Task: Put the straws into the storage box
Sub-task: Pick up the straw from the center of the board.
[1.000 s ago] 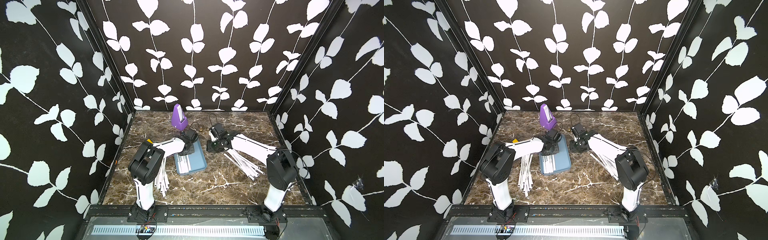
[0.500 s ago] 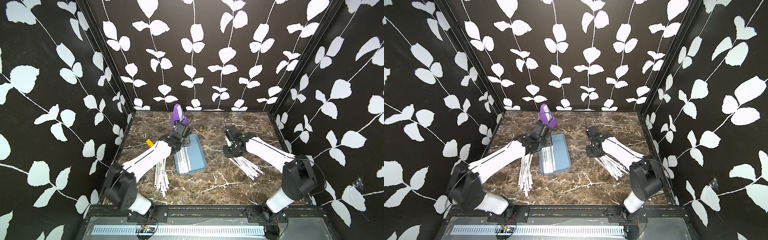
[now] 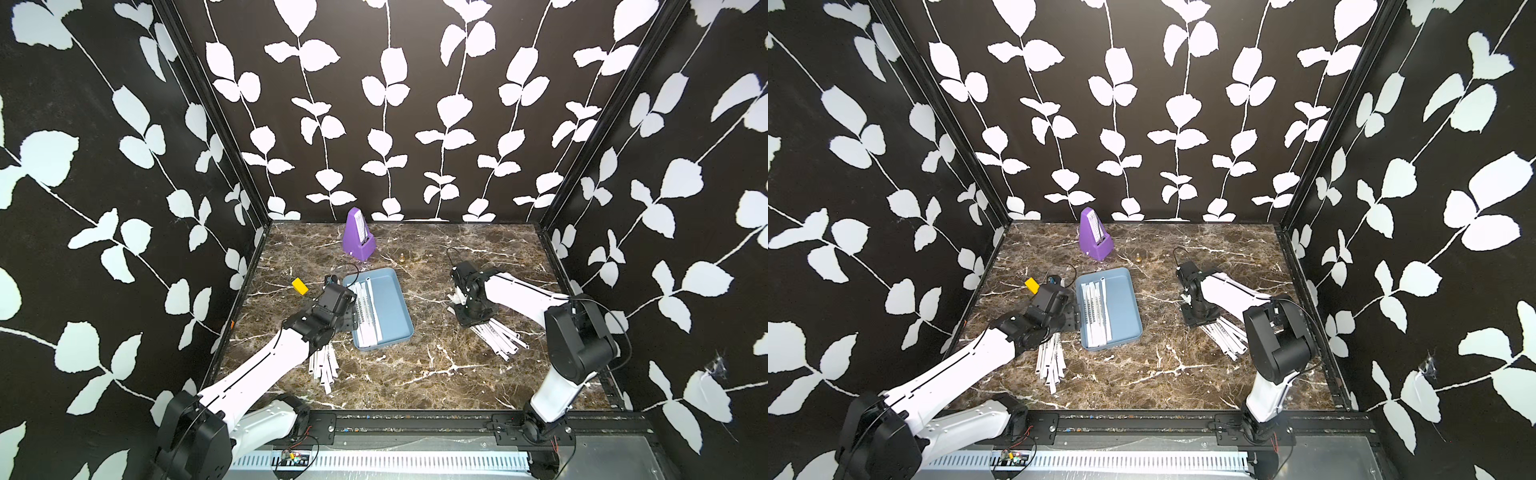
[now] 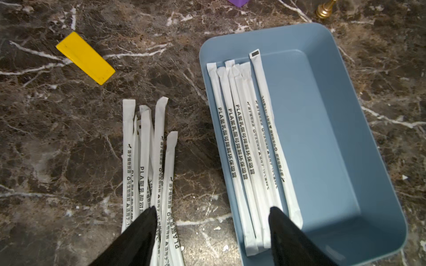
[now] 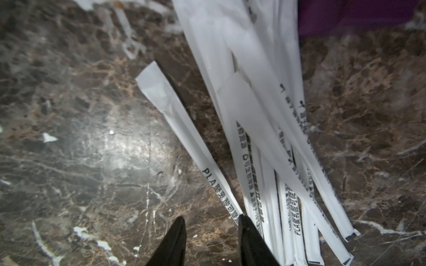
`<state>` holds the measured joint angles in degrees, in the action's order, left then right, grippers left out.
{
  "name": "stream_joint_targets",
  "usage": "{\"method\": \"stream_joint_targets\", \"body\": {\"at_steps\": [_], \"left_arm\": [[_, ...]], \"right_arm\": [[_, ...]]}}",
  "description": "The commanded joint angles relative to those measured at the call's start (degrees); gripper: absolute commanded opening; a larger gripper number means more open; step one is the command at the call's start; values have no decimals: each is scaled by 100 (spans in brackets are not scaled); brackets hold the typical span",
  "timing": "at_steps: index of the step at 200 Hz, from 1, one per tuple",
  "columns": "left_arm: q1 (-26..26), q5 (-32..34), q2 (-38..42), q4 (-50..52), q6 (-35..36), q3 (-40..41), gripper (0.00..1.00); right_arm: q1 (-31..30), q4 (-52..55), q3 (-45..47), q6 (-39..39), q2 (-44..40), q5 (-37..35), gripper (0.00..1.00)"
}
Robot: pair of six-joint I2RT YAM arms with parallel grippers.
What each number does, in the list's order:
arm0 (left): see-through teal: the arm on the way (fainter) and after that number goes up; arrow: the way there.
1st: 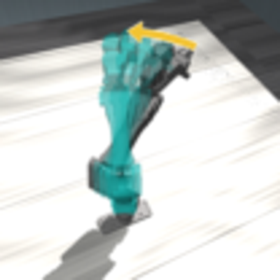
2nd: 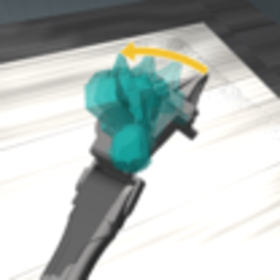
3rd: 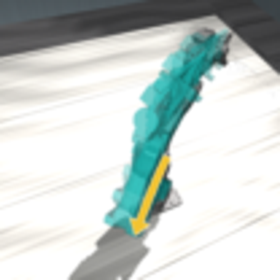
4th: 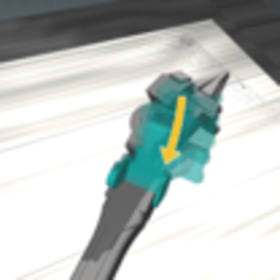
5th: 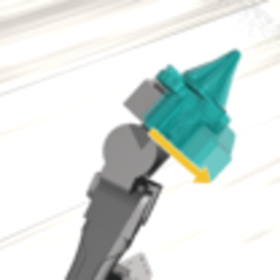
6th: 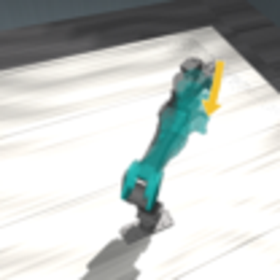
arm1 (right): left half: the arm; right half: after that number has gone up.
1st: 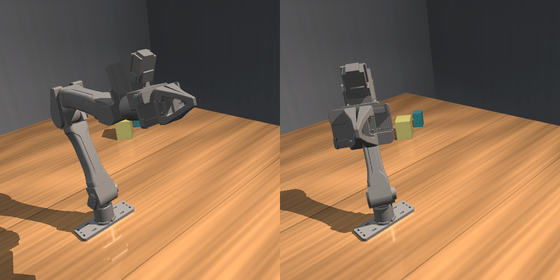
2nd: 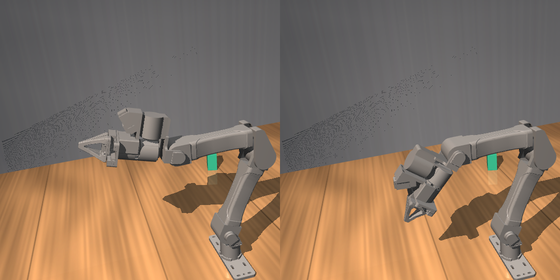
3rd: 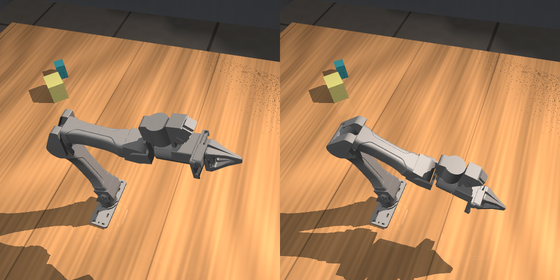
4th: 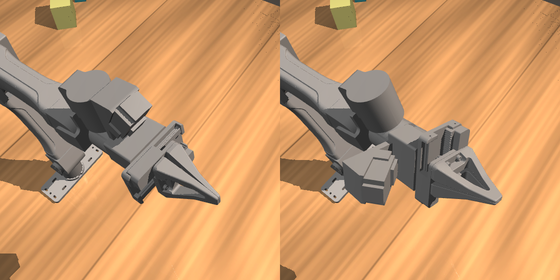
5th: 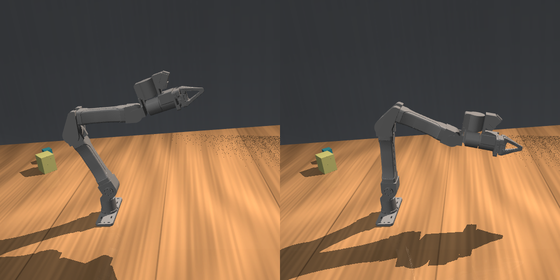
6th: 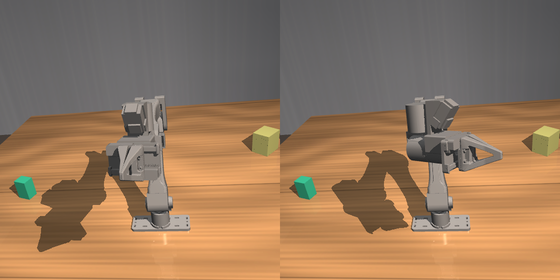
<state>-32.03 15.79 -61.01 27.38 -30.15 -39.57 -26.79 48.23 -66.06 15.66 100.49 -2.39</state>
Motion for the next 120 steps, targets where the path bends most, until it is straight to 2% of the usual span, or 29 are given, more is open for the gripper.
{"method": "stream_joint_targets", "body": {"at_steps": [1,71,120], "left_arm": [[24,-214,77,-371,-104,96,77],[22,-238,-102,-437,-54,111,77],[21,-234,-112,-503,-105,176,76]], "right_arm": [[22,-54,-25,-125,113,13,38],[164,-217,107,-183,352,-58,29],[-76,-351,238,179,262,157,17]]}}
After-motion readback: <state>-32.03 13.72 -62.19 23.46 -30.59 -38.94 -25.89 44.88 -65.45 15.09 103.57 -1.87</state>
